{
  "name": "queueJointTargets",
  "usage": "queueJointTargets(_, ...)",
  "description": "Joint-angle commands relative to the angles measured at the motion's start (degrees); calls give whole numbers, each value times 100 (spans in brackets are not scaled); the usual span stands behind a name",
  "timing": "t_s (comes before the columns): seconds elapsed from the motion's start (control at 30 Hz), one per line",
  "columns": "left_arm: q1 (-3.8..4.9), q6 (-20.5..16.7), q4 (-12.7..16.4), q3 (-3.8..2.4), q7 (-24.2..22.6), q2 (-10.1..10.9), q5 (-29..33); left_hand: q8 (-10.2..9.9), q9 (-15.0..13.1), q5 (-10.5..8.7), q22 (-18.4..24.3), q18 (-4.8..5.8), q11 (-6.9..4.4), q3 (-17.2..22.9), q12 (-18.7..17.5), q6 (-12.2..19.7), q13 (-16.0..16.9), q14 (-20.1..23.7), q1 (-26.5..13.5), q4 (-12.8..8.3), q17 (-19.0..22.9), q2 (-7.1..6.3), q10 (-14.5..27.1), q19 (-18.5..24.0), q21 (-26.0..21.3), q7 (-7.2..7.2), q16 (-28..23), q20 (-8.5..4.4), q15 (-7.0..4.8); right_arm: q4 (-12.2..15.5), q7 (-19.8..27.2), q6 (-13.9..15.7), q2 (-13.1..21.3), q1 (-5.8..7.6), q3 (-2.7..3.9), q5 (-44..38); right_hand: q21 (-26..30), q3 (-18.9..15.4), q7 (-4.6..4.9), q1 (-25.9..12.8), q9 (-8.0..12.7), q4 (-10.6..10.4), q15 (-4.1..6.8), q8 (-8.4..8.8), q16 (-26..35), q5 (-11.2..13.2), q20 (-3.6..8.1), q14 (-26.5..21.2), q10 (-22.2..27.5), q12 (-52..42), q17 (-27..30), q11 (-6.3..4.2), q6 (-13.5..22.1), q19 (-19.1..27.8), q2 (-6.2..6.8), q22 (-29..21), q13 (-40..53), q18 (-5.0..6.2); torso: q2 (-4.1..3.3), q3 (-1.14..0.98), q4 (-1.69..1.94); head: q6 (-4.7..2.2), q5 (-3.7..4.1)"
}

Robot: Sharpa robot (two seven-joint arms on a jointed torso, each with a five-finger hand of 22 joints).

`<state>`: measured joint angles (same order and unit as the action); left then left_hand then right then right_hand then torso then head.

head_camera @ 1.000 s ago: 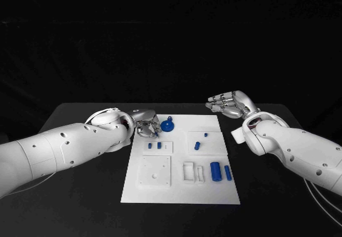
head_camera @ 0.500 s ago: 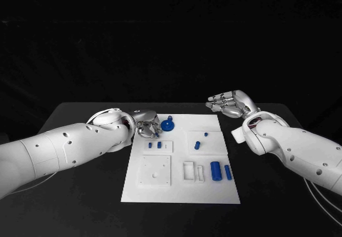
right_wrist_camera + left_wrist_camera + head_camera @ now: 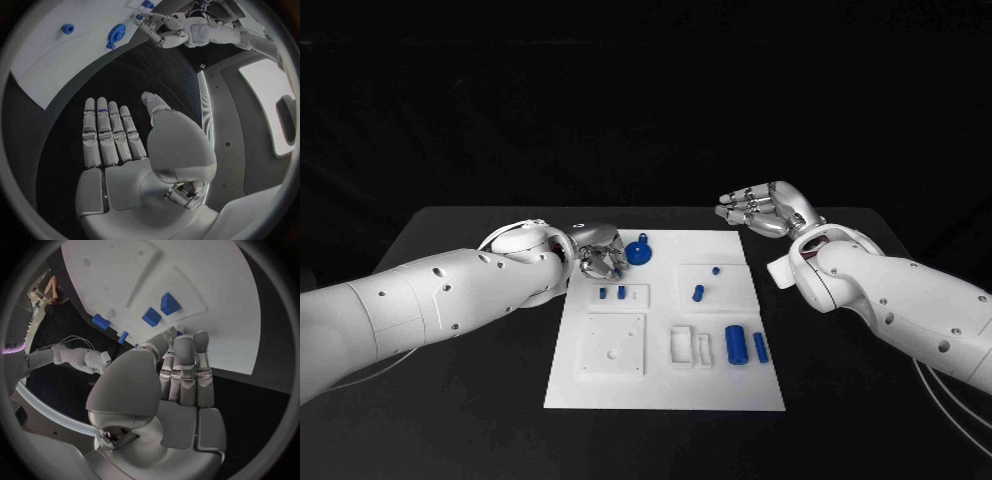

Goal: Assemble the parts on the task board

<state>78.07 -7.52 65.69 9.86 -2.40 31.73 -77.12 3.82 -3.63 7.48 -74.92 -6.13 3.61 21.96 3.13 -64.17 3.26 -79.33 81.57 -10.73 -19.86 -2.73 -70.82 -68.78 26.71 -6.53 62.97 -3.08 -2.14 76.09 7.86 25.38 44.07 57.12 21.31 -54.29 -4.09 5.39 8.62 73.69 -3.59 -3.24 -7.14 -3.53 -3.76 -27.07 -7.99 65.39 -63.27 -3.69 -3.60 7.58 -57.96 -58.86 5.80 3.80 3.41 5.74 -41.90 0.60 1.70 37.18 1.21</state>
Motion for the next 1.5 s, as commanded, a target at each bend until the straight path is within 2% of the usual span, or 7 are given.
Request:
queueJointTargets(0.03, -34, 191, -14, 30, 22, -25, 13, -26, 6, -22, -120, -98, 7, -22, 23, 6, 5, 11, 27, 16, -10, 48, -36, 6, -11, -7, -39, -3, 11, 7, 71, -69, -3, -3, 3, 0, 8, -29, 9, 0, 9, -3, -9, 4, 27, -17, 7, 24, 19, 26, 8, 17, 43, 15, -42, -6, -9, 56, 2, 2, 5, 0, 2)
queueJointTargets(0.3, -37, 284, -1, 68, 1, -73, 18, -25, 6, -31, -115, -94, 5, -36, 22, -4, 5, 10, 16, 24, -11, 47, -36, 6, -19, -4, -42, -4, 8, -1, 72, -76, -13, -3, 3, 4, 8, -29, 9, 0, 9, -3, -9, 4, 27, -17, 7, 24, 19, 26, 8, 17, 43, 15, -42, -6, -9, 56, 1, 4, -4, -1, -2)
queueJointTargets(0.63, -38, 396, -17, 90, 35, -58, 18, -28, 7, -63, -116, -93, 12, -61, 20, 5, 4, 5, 32, 8, -18, 40, -16, -1, -30, -7, -34, -4, 11, -1, 86, -57, -8, -3, 3, 11, 8, -29, 9, 0, 9, -3, -9, 4, 27, -17, 7, 24, 19, 26, 8, 17, 43, 15, -42, -6, -9, 56, 3, 7, 14, -5, 6)
queueJointTargets(0.77, -38, 385, -28, 92, 23, -57, 18, -35, 11, -68, -117, -106, 67, -34, 19, 169, 2, 13, 26, -14, -18, -13, 202, 2, -36, 4, -39, 16, 43, -2, 81, -63, -8, -3, 3, 12, 9, -31, 10, -3, 9, -1, -11, 4, 27, -18, 6, 18, 26, 26, 9, 18, 51, 20, -38, -7, -10, 56, 2, 8, 7, -8, -2)
queueJointTargets(0.9, -38, 336, -31, 93, 2, -59, 19, -35, 10, -85, -103, -156, 192, 22, 17, 423, 0, 30, -13, -37, -16, -145, 651, -13, -63, 80, -43, 75, 119, -6, 76, -63, -9, -3, 3, 12, 12, -41, 13, -8, 10, 0, -18, 4, 28, -18, 3, 5, 38, 26, 9, 24, 64, 32, -30, -7, -9, 54, 1, 8, 4, -9, -8)
queueJointTargets(1.07, -38, 279, -35, 93, -15, -61, 20, -37, 12, -103, -84, -219, 263, -27, 19, 629, 1, 84, 4, -39, -6, -241, 889, 3, -159, 102, -57, 147, 175, -10, 79, -35, -11, -3, 3, 12, 21, -53, 15, -5, 10, 2, -13, 4, 27, -18, -13, -15, 49, 26, 9, 24, 75, 102, -23, -9, -9, 41, 3, 6, 4, -4, -5)
queueJointTargets(1.5, -38, 133, -36, 93, -11, -17, 22, -39, 15, -122, -107, -267, 332, -498, 18, 724, 1, 115, 200, -11, 38, -174, 1177, -132, -489, 134, -31, 218, 229, -17, 68, -54, -5, -3, 3, 12, 15, -60, 18, 15, 10, 12, -32, 4, 29, -16, -21, -46, 79, 28, 10, 38, 88, 141, -16, -8, -10, 36, 4, 3, -1, -12, -6)
